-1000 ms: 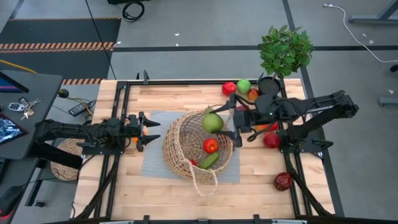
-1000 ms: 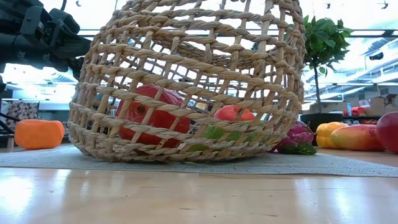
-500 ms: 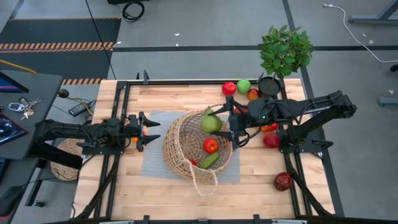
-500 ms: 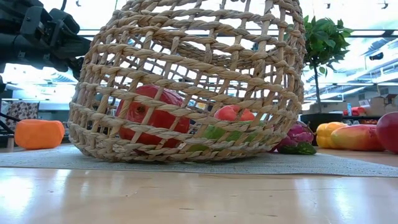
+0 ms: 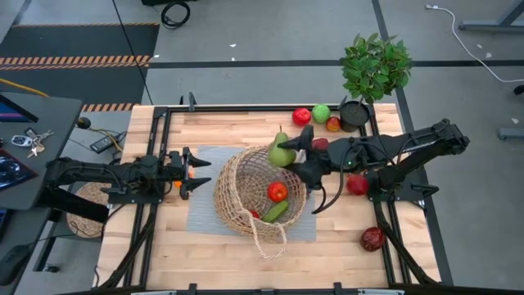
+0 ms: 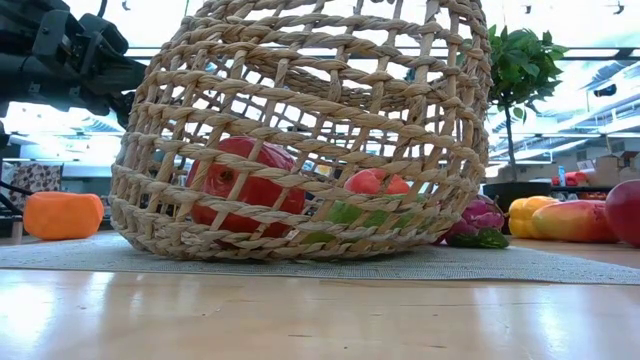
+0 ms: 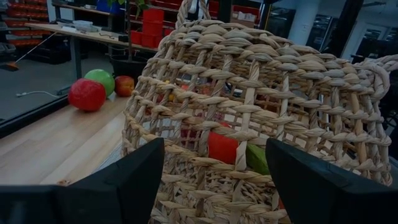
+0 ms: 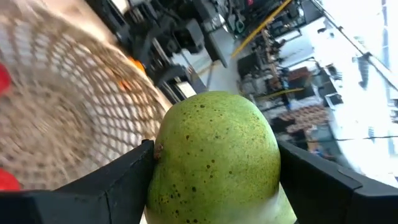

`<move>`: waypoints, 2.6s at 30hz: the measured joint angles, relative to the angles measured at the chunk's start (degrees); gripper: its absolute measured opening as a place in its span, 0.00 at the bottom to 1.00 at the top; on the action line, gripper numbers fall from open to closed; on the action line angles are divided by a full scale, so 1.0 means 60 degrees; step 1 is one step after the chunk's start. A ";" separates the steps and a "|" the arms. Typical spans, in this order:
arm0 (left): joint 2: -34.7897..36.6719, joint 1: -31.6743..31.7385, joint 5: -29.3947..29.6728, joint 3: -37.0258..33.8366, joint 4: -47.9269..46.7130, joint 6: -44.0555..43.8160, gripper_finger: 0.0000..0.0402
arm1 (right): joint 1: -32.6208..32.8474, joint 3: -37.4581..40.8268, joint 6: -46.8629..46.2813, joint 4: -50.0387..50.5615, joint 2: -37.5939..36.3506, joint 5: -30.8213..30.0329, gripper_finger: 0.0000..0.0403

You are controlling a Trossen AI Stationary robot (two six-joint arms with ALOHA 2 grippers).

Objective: Build produce basket
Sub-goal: Put the pear into the basket

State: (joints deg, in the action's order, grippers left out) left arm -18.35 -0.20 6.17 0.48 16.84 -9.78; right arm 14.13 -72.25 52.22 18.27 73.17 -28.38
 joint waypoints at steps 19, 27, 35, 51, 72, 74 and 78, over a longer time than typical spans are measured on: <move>-0.0002 0.0000 0.0000 -0.0001 0.0001 0.0001 0.71 | 0.0050 0.0000 -0.2219 0.0316 0.0785 -0.0059 0.80; 0.0000 0.0000 0.0000 -0.0001 0.0007 0.0001 0.71 | 0.0050 0.0000 -0.5253 -0.0410 0.1703 -0.0059 0.80; -0.0002 -0.0001 0.0000 0.0001 0.0004 0.0000 0.71 | 0.0054 0.0000 -0.7947 -0.0508 0.2419 -0.0066 0.80; 0.0000 0.0002 0.0000 0.0000 0.0004 -0.0002 0.71 | -0.0076 0.0004 -1.3287 -0.0837 0.2404 0.0499 0.81; -0.0004 0.0001 0.0000 0.0000 -0.0009 0.0000 0.71 | -0.0207 -0.0004 -1.3782 -0.0794 0.3166 0.2603 0.81; 0.0001 0.0000 0.0000 0.0000 0.0004 0.0000 0.71 | -0.0163 -0.0004 -1.3660 -0.0735 0.3378 0.2930 0.81; 0.0000 0.0002 0.0000 0.0001 -0.0007 0.0003 0.71 | -0.0139 0.0002 -1.3138 -0.0279 0.3733 0.3622 0.81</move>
State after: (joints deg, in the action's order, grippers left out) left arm -18.35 -0.19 6.17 0.49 16.80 -9.76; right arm 13.30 -72.24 -26.60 16.60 95.56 -6.64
